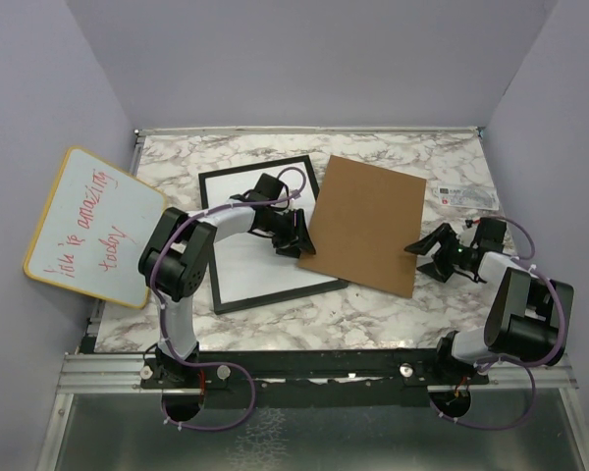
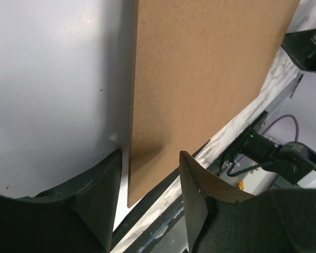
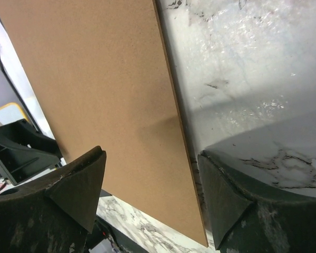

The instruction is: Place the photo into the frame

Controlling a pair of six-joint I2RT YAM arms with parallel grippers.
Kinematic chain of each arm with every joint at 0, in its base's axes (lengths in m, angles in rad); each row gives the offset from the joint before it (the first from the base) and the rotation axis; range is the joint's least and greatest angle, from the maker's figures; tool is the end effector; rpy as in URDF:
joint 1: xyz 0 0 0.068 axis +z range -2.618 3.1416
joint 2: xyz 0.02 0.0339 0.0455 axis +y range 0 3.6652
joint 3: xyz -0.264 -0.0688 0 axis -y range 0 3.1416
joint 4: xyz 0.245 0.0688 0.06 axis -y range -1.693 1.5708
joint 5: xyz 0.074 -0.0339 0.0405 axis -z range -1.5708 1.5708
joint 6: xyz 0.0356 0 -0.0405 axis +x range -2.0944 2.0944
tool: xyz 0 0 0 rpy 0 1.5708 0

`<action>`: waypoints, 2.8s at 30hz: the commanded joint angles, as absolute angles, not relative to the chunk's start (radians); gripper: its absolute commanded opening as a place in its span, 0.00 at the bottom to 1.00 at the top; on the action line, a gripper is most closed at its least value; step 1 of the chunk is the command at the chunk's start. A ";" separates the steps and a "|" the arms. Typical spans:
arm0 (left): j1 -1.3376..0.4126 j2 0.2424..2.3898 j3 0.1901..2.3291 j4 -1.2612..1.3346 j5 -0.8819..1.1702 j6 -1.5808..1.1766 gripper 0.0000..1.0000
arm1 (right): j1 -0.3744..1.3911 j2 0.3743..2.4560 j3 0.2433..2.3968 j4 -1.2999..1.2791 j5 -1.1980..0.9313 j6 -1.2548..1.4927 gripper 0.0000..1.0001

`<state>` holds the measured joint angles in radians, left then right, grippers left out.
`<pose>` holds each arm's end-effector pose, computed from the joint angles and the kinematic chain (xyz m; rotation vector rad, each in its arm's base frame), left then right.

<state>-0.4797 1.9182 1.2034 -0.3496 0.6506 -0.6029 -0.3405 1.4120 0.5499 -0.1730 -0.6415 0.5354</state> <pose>0.3306 -0.1963 0.1570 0.0716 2.8136 -1.1843 0.2292 -0.0586 0.1391 0.8642 2.3896 0.9043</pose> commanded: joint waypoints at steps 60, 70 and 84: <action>-0.296 1.713 1.579 0.347 1.025 -1.207 0.00 | -0.200 1.248 0.831 0.739 -0.898 1.461 0.94; -0.294 1.715 1.602 0.356 1.048 -1.251 0.00 | -0.153 1.417 1.031 0.720 -0.929 1.421 0.94; -0.269 1.638 1.473 0.359 1.094 -1.244 0.00 | -0.118 1.583 1.218 0.861 -1.031 1.475 0.53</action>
<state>-0.2756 1.7142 1.4971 0.2691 1.0626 -1.2713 -0.1459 1.5570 1.1496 0.7708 -0.9710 1.4490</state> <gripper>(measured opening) 0.012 0.579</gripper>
